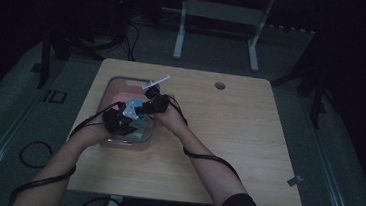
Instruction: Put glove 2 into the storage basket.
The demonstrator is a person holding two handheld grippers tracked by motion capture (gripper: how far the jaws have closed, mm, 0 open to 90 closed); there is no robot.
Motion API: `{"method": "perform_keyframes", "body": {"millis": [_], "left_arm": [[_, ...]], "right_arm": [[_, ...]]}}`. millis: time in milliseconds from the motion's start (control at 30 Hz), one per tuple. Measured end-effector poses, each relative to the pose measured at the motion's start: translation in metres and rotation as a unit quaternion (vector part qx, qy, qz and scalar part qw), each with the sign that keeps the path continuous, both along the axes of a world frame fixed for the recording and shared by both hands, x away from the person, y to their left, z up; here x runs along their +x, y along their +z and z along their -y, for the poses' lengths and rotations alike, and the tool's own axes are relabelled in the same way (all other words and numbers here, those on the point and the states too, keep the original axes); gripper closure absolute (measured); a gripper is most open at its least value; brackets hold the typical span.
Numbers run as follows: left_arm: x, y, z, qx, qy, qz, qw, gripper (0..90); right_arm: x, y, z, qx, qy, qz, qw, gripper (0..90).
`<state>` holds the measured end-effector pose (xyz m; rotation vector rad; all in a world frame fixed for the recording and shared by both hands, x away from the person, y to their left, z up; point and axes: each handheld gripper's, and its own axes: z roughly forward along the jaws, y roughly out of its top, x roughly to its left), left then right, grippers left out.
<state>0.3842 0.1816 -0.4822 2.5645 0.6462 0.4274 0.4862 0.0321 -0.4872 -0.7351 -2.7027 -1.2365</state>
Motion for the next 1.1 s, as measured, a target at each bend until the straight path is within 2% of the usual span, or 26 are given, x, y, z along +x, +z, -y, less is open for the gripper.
{"method": "perform_keyframes", "body": {"millis": [167,233,267,300,367,467,533,600,667,733,833,933,1033,1100], "left_arm": [[0.000,0.000,0.000,-0.004,0.007,-0.007,0.9999,64.2],[0.000,0.000,0.000,-0.006,0.008,-0.008,0.9999,55.4],[0.000,0.002,-0.002,-0.017,0.020,-0.008,0.9996,55.4],[-0.001,0.002,-0.003,-0.023,0.024,-0.008,0.9994,45.6],[-0.003,0.003,-0.005,-0.033,0.037,0.003,0.9988,35.8],[-0.007,0.007,-0.008,-0.061,0.053,0.012,0.9967,23.8],[-0.009,0.010,-0.008,-0.074,0.063,0.011,0.9953,17.3],[-0.011,0.013,-0.006,-0.092,0.068,0.014,0.9933,14.6],[-0.013,0.015,-0.004,-0.101,0.070,0.022,0.9922,13.2],[-0.014,0.018,-0.001,-0.110,0.067,0.017,0.9915,3.7],[-0.016,0.021,0.004,-0.130,0.071,0.018,0.9888,2.6],[-0.018,0.024,0.011,-0.137,0.060,0.022,0.9886,1.9],[-0.020,0.025,0.016,-0.143,0.057,0.029,0.9876,1.7],[-0.020,0.024,0.020,-0.142,0.057,0.026,0.9878,1.5]], "right_arm": [[0.002,0.007,0.005,0.005,-0.009,0.011,0.9999,58.8],[0.001,0.009,0.007,0.005,-0.009,0.013,0.9999,58.0],[0.001,0.010,0.009,0.007,-0.008,0.013,0.9999,57.0],[-0.001,0.014,0.012,0.008,-0.003,0.016,0.9998,54.8],[-0.004,0.017,0.014,0.009,0.001,0.019,0.9998,52.4],[-0.009,0.023,0.021,0.017,0.009,0.020,0.9996,50.4],[-0.011,0.025,0.025,0.019,0.013,0.021,0.9995,47.7],[-0.013,0.027,0.028,0.022,0.018,0.020,0.9994,43.4],[-0.016,0.028,0.031,0.022,0.019,0.019,0.9994,37.8],[-0.018,0.029,0.034,0.022,0.021,0.025,0.9992,33.7],[-0.021,0.031,0.040,0.028,0.019,0.029,0.9990,29.0],[-0.023,0.030,0.047,0.030,0.030,0.040,0.9983,21.7],[-0.024,0.027,0.056,0.035,0.031,0.038,0.9982,19.1],[-0.023,0.026,0.061,0.034,0.030,0.046,0.9979,19.3]]}}
